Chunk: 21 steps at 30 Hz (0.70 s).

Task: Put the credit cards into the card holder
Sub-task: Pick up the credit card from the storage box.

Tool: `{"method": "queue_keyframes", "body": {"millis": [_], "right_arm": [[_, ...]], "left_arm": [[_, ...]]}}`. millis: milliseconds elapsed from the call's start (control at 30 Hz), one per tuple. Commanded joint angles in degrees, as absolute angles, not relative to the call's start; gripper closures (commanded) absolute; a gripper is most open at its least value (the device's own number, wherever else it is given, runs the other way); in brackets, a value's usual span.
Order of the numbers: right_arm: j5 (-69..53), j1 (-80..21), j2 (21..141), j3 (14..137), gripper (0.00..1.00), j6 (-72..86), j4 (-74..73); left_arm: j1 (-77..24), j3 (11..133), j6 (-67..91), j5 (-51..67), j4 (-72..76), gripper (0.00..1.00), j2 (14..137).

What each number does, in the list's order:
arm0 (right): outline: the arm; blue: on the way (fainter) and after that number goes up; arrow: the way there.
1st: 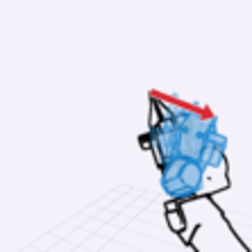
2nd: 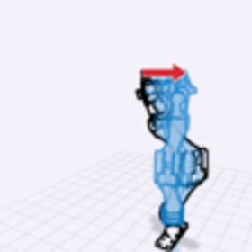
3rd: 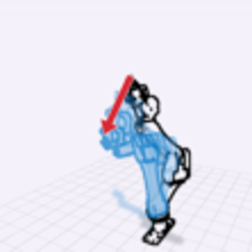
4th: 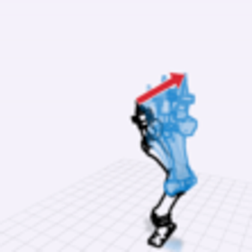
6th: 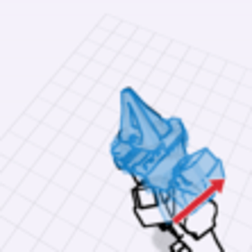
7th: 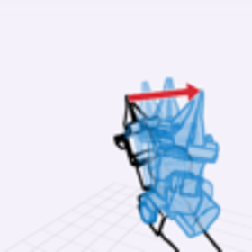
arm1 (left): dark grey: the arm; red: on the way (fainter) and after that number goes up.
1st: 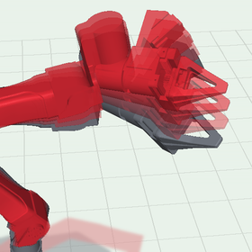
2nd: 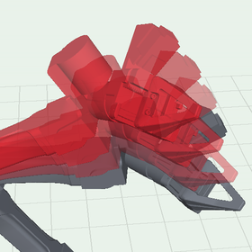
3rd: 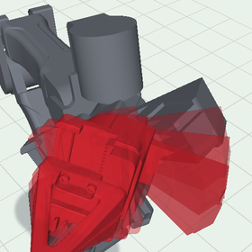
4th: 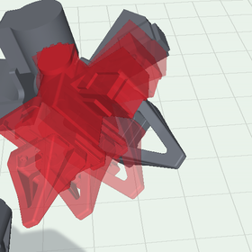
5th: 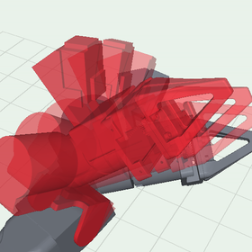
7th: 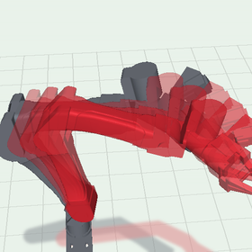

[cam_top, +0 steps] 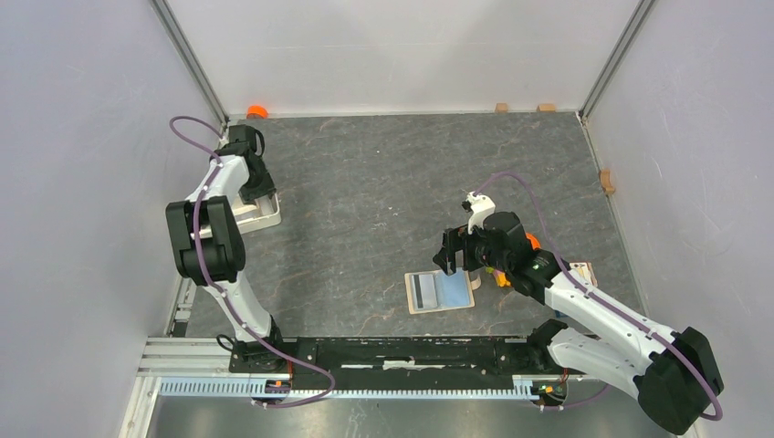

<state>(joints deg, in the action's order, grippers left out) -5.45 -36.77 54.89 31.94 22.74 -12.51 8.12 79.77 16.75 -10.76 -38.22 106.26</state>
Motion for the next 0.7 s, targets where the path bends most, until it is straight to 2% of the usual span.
{"method": "queue_keyframes", "body": {"millis": [0, 200, 333, 667], "right_arm": [[-5.36, -36.38, 53.96, 31.64, 0.06, 23.11, -10.69], [-5.36, -36.30, 54.04, 31.55, 0.06, 23.07, -10.63], [-5.39, -36.21, 54.02, 31.30, 0.06, 23.03, -10.68], [-3.28, -36.10, 52.74, 31.26, 0.06, 22.41, -11.50]], "left_arm": [[8.52, 80.14, 14.15, -13.27, -38.58, 0.50, 102.59], [8.55, 80.12, 14.15, -12.86, -38.55, 0.56, 102.13], [8.53, 80.06, 14.15, -11.73, -38.29, 0.65, 102.37], [8.55, 79.18, 14.24, -8.25, -36.61, 0.94, 100.04]]}}
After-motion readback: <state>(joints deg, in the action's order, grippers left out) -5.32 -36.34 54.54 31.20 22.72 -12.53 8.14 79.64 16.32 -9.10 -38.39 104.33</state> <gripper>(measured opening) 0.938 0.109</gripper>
